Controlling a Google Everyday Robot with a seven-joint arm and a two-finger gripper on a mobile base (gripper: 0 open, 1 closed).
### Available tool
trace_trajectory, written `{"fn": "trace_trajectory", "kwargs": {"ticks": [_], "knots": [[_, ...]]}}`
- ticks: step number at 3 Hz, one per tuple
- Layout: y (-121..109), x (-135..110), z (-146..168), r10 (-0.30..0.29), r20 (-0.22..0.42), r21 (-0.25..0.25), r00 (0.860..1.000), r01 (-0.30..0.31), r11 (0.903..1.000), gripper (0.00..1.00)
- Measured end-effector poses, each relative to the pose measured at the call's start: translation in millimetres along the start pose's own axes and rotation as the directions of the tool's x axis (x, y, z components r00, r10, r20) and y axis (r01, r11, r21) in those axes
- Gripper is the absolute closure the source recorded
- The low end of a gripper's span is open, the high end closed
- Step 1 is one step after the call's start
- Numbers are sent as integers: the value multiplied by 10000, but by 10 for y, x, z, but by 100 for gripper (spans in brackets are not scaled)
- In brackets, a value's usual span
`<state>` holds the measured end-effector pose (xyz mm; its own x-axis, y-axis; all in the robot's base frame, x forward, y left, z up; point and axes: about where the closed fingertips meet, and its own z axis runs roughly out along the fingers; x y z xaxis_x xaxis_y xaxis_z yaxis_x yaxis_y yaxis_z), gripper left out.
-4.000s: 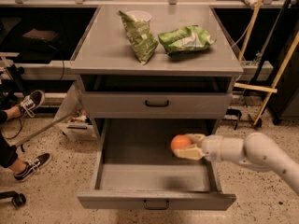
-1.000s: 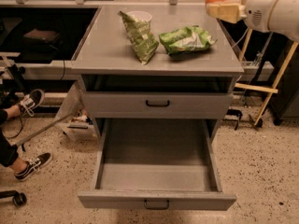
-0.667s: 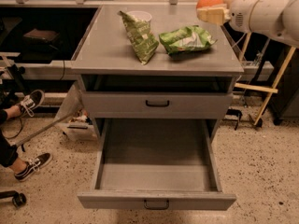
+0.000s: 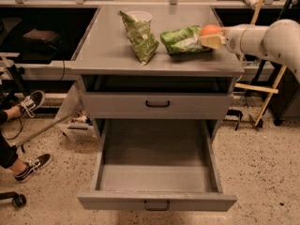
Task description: Pick orange from middle drawer and place on counter
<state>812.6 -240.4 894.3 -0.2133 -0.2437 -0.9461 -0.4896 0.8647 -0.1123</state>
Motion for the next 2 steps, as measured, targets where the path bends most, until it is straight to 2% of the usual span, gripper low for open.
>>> {"fn": "trace_trajectory", "kwargs": {"ticks": [1, 2], "knots": [[-233, 485, 55, 390, -427, 227, 9983, -381, 9990, 100], [-239, 431, 38, 390, -427, 227, 9983, -381, 9990, 100]]}}
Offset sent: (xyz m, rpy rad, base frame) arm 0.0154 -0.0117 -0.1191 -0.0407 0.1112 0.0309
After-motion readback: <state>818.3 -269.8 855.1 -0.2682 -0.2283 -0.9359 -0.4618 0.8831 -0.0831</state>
